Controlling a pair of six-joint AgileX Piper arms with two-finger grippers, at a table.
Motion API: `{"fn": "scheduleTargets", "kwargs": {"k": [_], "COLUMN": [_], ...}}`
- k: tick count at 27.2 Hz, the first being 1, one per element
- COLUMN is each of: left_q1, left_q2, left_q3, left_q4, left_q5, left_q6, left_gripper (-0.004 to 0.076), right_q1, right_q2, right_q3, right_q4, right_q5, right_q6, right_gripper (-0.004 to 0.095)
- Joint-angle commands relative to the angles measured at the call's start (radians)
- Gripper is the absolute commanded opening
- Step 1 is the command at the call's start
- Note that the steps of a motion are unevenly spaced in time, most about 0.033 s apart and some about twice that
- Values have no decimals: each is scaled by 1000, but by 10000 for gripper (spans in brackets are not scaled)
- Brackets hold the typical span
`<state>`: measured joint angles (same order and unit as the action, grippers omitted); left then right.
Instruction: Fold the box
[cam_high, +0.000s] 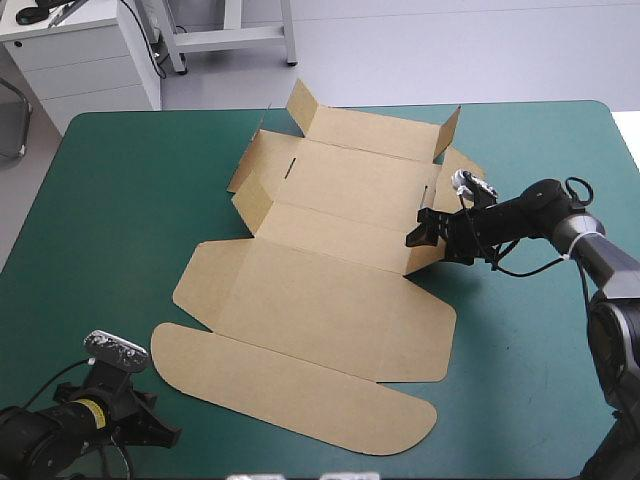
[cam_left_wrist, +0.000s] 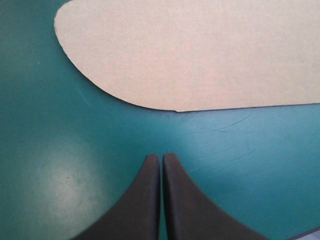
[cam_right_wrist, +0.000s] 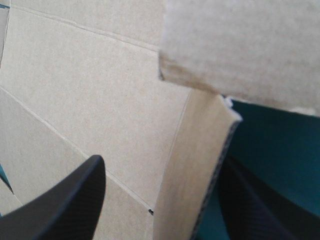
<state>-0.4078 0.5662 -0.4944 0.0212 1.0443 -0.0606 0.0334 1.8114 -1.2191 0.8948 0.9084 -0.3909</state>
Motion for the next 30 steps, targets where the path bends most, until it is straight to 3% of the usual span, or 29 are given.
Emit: {"fn": "scheduleTargets", "kwargs": {"k": [1,5,6,16,30], "left_q1": [-2,-2,-2,-2,-2], "left_q2": [6,6,6,6,6], "left_q3": [-23,-23,-23,-34,-321], "left_q4": [-2,-2,-2,-2,9], "left_q5": [-35,-35,-35,-59,-81], "left_q6": [-9,-9,-9,-9,36], "left_gripper": [-8,-8,-8,-8,-8], "right_q1": [3,3,3,3,76], "right_q2": [-43,-43,-43,-43,-43], "right_q3": [-31,-31,-31,-126,-624], "right_q4": [28,31,31,5,-391], "right_q5": [-2,12,12,18,74], "right_q6": [-14,-97,-117,-287,-342], "right_gripper": [364,6,-16,-16,-19]}}
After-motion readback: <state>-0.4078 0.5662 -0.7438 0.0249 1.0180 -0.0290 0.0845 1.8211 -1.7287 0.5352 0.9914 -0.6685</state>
